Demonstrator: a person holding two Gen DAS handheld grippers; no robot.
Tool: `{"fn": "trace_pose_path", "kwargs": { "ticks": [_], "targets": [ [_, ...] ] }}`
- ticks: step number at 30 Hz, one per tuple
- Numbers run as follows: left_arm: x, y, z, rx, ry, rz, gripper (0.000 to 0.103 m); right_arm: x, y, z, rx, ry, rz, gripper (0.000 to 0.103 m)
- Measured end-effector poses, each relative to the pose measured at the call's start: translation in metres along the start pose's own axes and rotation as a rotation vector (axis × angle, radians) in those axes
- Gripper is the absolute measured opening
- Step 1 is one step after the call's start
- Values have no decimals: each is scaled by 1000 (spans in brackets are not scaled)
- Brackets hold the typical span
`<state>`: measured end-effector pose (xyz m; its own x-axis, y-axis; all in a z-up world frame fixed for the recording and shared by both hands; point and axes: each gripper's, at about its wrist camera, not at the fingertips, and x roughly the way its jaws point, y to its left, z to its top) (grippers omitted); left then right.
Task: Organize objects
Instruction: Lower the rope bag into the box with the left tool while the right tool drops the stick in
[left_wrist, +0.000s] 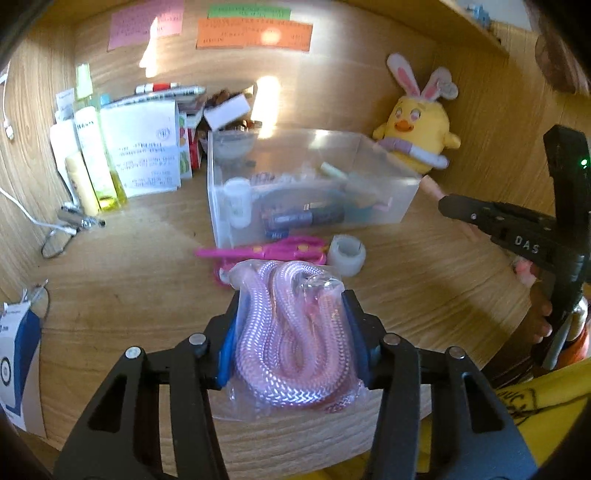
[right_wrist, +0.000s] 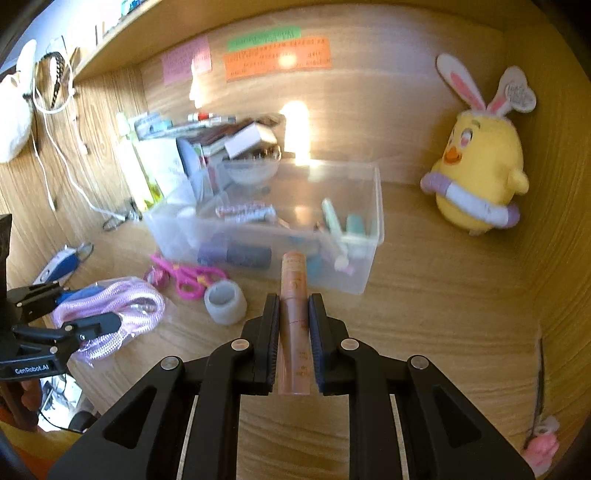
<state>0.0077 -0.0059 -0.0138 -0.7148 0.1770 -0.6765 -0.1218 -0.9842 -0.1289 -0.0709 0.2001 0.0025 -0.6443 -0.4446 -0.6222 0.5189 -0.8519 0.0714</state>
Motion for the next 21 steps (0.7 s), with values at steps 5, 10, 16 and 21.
{"fn": "trace_pose_path", "kwargs": {
  "ticks": [5,10,16,21],
  "targets": [
    [-18,4,21,-6,-80,-26,50,-9,2,17,-3,-54,3,14],
    [-24,8,45,-3,-139,-26,50,-10,5,35,-15,-91,7,14],
    [-17,13,67,-13,-167,-36,50,-6,6,51,-31,-113,13,14],
    [2,18,85,-18,-149,-27,50,6,5,62,-31,-110,28,14]
  ]
}}
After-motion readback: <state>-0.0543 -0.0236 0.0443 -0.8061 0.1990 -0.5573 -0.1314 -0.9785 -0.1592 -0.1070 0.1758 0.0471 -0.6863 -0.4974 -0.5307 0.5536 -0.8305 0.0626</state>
